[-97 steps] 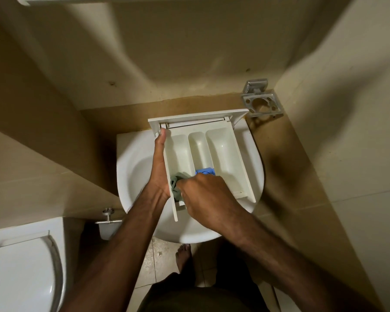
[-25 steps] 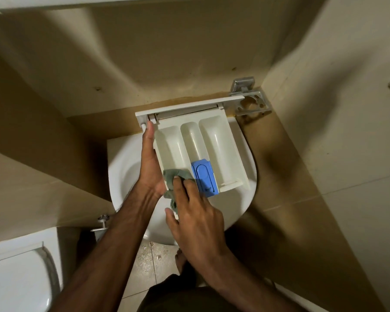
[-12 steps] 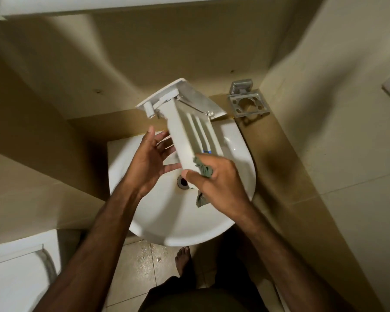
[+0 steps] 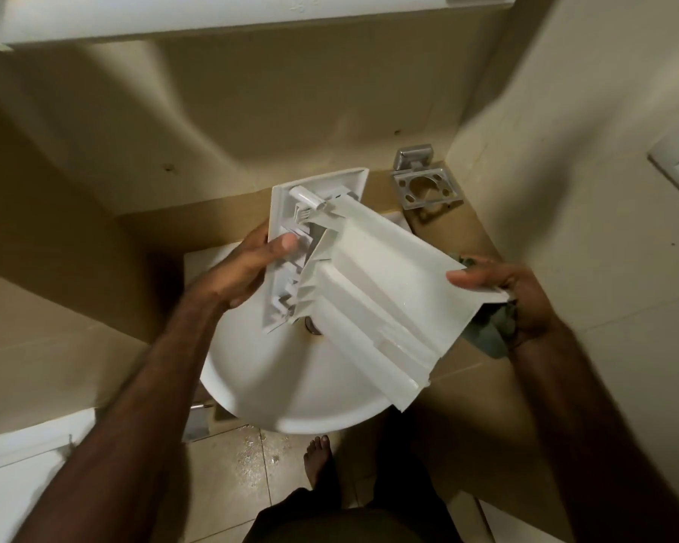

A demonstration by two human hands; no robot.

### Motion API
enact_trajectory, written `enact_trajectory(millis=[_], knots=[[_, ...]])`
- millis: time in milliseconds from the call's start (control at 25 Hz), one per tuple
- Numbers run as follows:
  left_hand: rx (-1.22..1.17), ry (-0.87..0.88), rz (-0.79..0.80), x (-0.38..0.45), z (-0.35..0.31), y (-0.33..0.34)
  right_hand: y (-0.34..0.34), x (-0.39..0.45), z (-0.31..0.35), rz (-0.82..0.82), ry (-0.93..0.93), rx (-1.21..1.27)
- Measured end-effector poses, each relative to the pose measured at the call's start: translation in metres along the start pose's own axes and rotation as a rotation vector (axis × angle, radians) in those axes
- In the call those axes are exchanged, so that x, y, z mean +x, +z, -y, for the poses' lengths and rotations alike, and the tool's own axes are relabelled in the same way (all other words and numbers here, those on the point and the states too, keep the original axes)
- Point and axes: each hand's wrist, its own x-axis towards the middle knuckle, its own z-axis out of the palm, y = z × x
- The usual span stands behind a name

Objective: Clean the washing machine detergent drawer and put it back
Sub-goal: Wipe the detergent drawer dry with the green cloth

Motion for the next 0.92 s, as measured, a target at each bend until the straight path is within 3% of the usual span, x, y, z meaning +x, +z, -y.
enact_trajectory(millis=[80, 160, 440, 520, 600, 680, 800, 920], knots=[[-0.172, -0.070, 0.133, -0.002, -0.007, 0.005, -0.010, 0.012, -0.007, 0.019, 0.085, 0.121], [-0.263, -0.091, 0.141, -0.004, -0.007, 0.008, -0.020, 0.030, -0.015, -0.011, 0.099, 0.161], [-0.341, -0.098, -0.194, -0.013, 0.010, 0.005, -0.015, 0.079, -0.031, -0.173, 0.115, 0.333], [-0.323, -0.088, -0.293, -0.019, 0.010, 0.004, -0.021, 0.087, -0.036, -0.428, -0.042, 0.280], [-0.318, -0.086, -0.313, -0.023, 0.015, 0.002, -0.025, 0.086, -0.041, -0.749, -0.418, 0.040], [-0.343, -0.089, -0.329, -0.025, 0.017, 0.006, -0.006, 0.076, -0.044, -0.887, -0.802, -0.411], [-0.360, -0.085, -0.366, -0.023, 0.019, 0.017, 0.046, 0.067, -0.063, -0.632, -1.165, -1.128], [-0.345, -0.065, -0.353, -0.024, 0.022, 0.023, 0.076, 0.077, -0.090, -0.536, -1.180, -1.498]])
